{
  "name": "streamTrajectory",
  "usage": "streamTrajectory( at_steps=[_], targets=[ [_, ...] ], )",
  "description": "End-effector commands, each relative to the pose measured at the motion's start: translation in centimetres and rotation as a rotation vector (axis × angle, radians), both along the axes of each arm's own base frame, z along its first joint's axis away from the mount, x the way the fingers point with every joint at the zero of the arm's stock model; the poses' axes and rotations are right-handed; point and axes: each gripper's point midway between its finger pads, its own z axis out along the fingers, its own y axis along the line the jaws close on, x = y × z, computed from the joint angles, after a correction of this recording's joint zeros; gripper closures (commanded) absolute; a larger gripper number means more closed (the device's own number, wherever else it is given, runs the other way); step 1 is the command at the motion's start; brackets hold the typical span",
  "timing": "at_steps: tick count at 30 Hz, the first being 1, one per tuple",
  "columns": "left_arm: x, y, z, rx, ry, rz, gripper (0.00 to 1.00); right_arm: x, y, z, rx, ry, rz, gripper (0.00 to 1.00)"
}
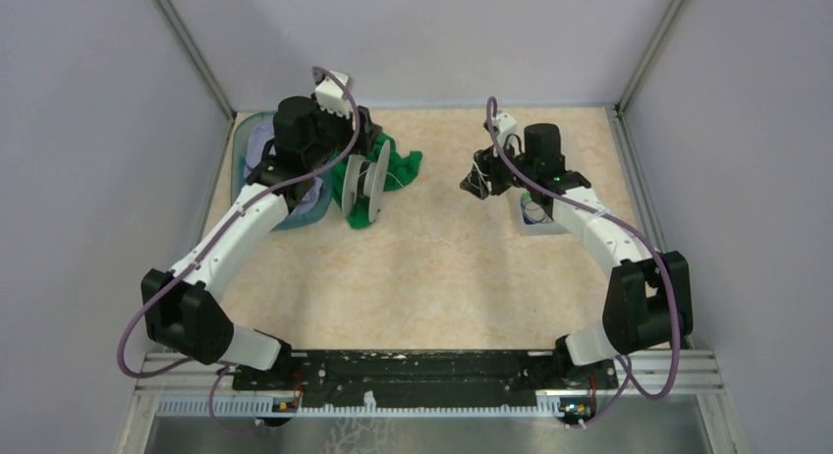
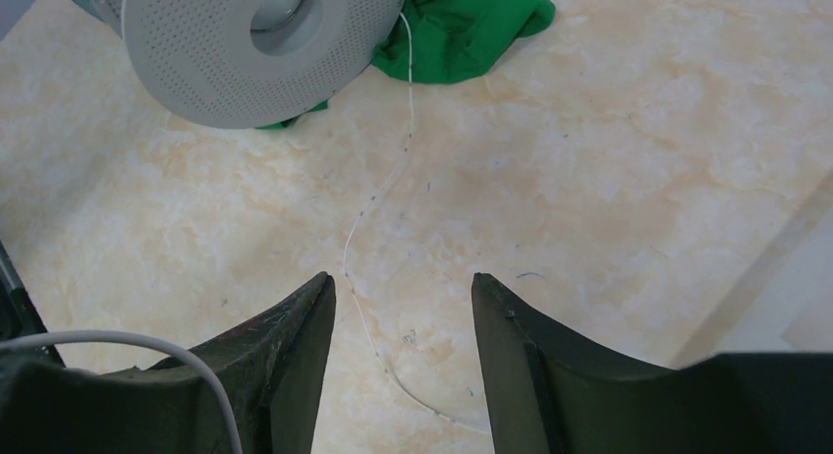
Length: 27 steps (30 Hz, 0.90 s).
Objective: Wrap the cables
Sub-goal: Place the cable reel at the center of the board, then adjust the cable at the center of the board.
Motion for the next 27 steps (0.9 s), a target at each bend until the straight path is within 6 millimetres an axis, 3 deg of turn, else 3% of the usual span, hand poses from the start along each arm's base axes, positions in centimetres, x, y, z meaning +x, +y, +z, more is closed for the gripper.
streamTrajectory(
  at_steps=[1,7,12,17,27],
  targets=[
    [-5.0,-6.8,4.8,-0.123,-0.016,-0.329,0.23,2.1,0.3,2.8,0.010,-0.048,-0.124,0.47],
    [-9.3,-13.7,4.7,-0.256,0.144,-0.590,0.25,2.9,-0.3,2.9,-0.022,-0.055,-0.250,0.48],
    [-11.1,-17.5,3.8,-0.284,0.239,-0.691,0.35,3.3,-1.0,3.3,-0.030,-0.073,-0.303,0.48],
    [-11.1,-19.7,3.5,-0.341,0.333,-0.726,0.47,3.1,-1.0,3.3,-0.033,-0.078,-0.300,0.49],
    [-9.4,-21.5,2.8,-0.381,0.403,-0.696,0.57,2.5,-1.4,3.4,-0.044,-0.104,-0.296,0.49]
  ],
)
